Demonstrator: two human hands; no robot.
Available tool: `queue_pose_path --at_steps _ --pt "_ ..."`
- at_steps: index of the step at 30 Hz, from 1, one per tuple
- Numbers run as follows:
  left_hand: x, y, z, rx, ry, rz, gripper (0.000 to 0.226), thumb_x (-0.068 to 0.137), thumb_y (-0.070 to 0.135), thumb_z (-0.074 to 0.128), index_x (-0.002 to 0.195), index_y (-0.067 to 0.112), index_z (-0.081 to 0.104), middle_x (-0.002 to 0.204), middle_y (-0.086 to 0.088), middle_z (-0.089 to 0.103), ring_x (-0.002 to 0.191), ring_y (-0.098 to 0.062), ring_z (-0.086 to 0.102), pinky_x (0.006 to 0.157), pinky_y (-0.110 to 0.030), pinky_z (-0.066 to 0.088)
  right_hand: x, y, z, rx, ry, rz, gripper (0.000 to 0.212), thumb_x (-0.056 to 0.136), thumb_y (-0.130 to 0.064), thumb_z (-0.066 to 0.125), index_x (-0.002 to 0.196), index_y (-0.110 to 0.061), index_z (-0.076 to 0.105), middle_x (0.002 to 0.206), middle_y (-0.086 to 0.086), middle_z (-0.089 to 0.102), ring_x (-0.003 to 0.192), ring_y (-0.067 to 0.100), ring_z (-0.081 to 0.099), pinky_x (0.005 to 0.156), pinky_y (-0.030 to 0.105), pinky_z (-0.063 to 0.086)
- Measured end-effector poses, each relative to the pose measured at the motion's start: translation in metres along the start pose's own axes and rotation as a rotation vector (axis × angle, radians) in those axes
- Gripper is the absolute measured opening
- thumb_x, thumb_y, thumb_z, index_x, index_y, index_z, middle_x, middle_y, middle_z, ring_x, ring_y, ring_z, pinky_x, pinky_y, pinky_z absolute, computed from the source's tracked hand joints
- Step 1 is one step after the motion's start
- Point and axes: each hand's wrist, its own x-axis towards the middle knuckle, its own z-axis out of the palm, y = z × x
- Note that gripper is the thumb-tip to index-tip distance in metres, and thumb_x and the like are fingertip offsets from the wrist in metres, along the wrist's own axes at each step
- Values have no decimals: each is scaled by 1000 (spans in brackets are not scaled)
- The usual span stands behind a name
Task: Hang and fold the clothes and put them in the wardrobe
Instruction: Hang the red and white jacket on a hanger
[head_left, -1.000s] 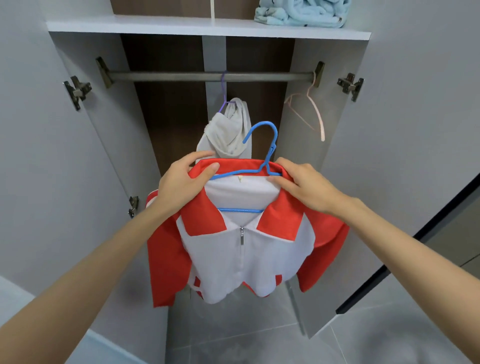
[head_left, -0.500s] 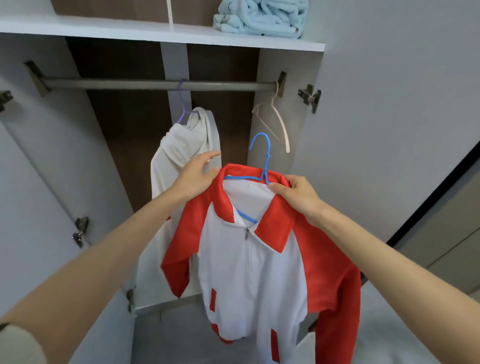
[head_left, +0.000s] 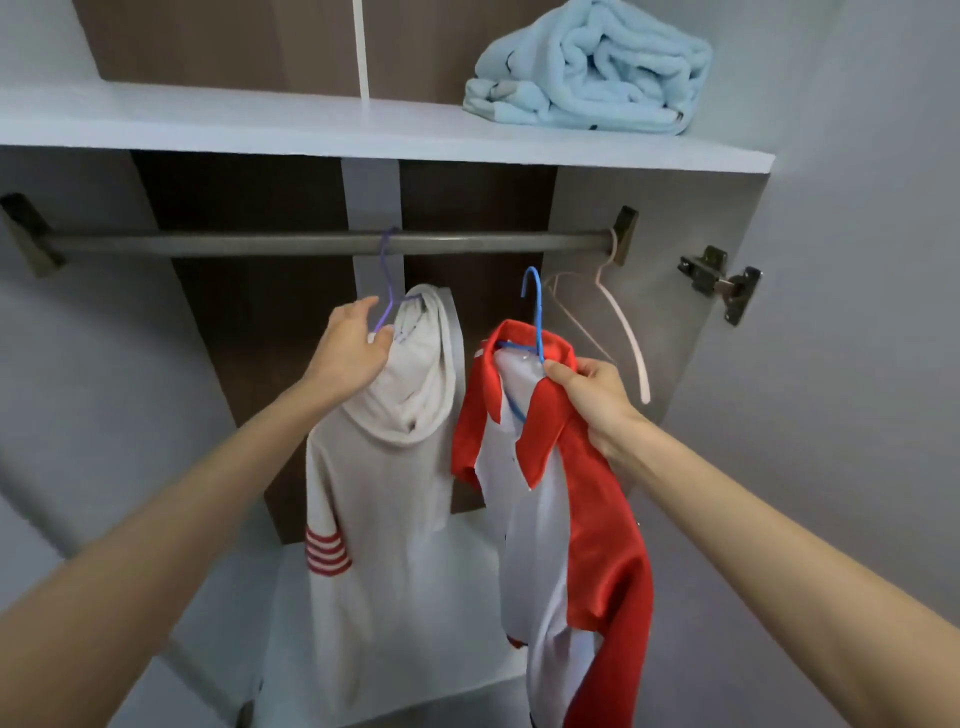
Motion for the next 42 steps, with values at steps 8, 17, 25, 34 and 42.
queue_pose_path --at_steps 8,17,25,34,42 --pt "109 -27 25 32 -388 -61 37 104 29 33 131 9 48 120 -13 54 108 -25 52 80 -29 39 104 -23 35 -32 88 -150 16 95 -13 57 81 -10 63 64 2 57 57 10 55 59 29 47" --pt "139 -45 49 -194 -333 -143 17 95 4 51 93 -8 63 93 -14 58 86 -24 56 77 -31 43 155 10 62 -148 127 -148 21 96 -10 52 83 -19 66 64 -3 53 63 10 47 66 31 42" --pt "147 -48 58 -287 -301 -143 24 94 3 52 112 -9 63 126 -22 58 101 -30 61 67 -24 51 179 -23 65 -245 156 -226 14 94 -16 57 85 -19 68 70 -1 60 70 15 58 70 34 48" --pt "138 -39 79 -269 -204 -222 29 102 18 39 113 -1 59 113 -16 67 98 -33 63 86 -41 53 166 -13 62 -506 -31 -63 34 96 -12 52 129 -14 60 111 18 67 103 31 64 94 42 51" --pt "94 -17 73 -15 -224 -163 66 99 33 43 153 14 9 158 -18 11 144 -32 19 115 -37 22 110 -15 22 -461 13 -114 39 90 -7 59 128 -16 57 110 2 59 103 17 60 93 28 47"
